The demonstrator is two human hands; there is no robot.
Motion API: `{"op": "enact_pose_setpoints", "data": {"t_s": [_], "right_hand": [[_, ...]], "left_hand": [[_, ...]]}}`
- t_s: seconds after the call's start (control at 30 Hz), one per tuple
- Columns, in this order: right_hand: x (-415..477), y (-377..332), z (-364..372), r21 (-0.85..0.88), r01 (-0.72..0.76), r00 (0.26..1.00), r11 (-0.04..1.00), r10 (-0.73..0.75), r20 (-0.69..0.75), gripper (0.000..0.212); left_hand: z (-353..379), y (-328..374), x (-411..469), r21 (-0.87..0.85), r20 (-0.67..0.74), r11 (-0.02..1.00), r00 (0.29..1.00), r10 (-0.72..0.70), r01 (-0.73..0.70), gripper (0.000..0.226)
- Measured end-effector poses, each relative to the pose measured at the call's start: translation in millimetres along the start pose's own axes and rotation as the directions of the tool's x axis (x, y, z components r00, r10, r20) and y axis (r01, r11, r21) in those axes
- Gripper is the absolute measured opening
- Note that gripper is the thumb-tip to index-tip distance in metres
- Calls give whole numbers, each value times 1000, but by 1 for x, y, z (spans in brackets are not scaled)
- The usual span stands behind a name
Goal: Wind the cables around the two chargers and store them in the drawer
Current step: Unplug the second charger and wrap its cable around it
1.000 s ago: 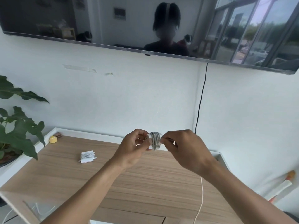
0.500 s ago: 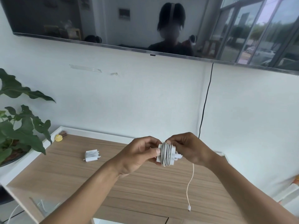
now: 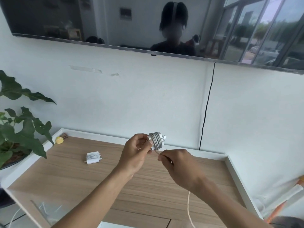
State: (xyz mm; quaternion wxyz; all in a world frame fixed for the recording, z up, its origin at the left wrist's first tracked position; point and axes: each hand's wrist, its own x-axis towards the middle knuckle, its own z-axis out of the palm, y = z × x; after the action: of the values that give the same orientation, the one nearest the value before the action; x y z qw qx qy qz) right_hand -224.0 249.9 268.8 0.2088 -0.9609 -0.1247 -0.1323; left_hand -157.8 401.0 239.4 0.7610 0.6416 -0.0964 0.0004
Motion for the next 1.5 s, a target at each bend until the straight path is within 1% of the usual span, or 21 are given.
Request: {"op": "enact_pose_setpoints", "data": {"t_s": [0.17,0.23,0.3,0.37,0.43,0.5,0.57,0.6,0.7,0.8,0.87,0.93,1.0,1.07,1.1,1.13,1.2,1.27,1.3,1.37,1.5], "right_hand": [[1,-1,-13,-109,6,1000,994,-5,9,25],[1,0,-16,-130,15,999,991,-11,34,24],[1,-1,-20,-176,44,998,983,-37,45,25],[3,-1,-28,-229,76,997,971,-67,47,26],[6,0,-37,-262,97,995,960,-92,31,26],[11,3,-48,-260,89,996,961,-90,7,23],[16,8,-56,-210,31,999,977,-25,30,18],[18,12,-57,-170,-6,998,985,16,57,16],[21,27,-54,78,-127,986,989,118,117,14],[16,33,-43,344,-178,975,922,119,185,20],[11,40,-29,422,-196,971,885,115,210,22],[4,45,-15,429,-202,971,881,122,207,23],[-5,46,-6,402,-203,975,893,145,171,22],[-9,41,-2,421,-148,989,895,123,86,30],[-10,38,-2,453,-114,993,884,104,46,27],[-10,35,-3,441,-85,996,893,87,15,22],[-9,32,-4,335,-27,999,942,39,-29,21],[-9,31,-3,224,17,999,974,-9,-37,23],[-10,31,-3,188,36,999,982,-29,-36,24],[-12,31,-4,123,47,999,991,-46,-13,23],[-15,28,-15,-6,39,999,999,-38,30,21]], "left_hand": [[4,-4,-2,17,5,999,999,47,-47,11],[5,-7,-2,92,24,993,997,77,-79,14],[6,-9,-3,208,56,970,992,114,-124,13],[8,-11,-7,287,119,942,983,142,-171,11],[6,-14,-12,320,211,923,966,150,-213,11],[3,-15,-17,341,318,911,940,122,-234,13],[1,-13,-20,303,419,931,906,60,-202,16],[1,-10,-22,257,458,951,889,34,-169,22],[-1,-1,-23,135,513,989,858,-15,-64,40],[-2,7,-23,68,560,998,827,-44,8,46],[-2,10,-24,-17,573,996,817,-64,90,48],[-3,15,-23,-110,550,981,832,-72,157,46],[-1,19,-21,-166,492,968,866,-85,189,42],[2,23,-19,-206,415,956,903,-109,210,40],[4,23,-17,-232,371,947,920,-126,223,40],[6,24,-16,-260,326,937,934,-144,235,39],[9,22,-13,-301,235,922,956,-176,244,26],[11,19,-10,-311,153,919,968,-201,240,14],[12,17,-9,-310,118,921,970,-210,237,13],[15,12,-8,-259,68,943,978,-198,209,19],[12,3,-2,-57,31,994,995,-91,92,22]]}}
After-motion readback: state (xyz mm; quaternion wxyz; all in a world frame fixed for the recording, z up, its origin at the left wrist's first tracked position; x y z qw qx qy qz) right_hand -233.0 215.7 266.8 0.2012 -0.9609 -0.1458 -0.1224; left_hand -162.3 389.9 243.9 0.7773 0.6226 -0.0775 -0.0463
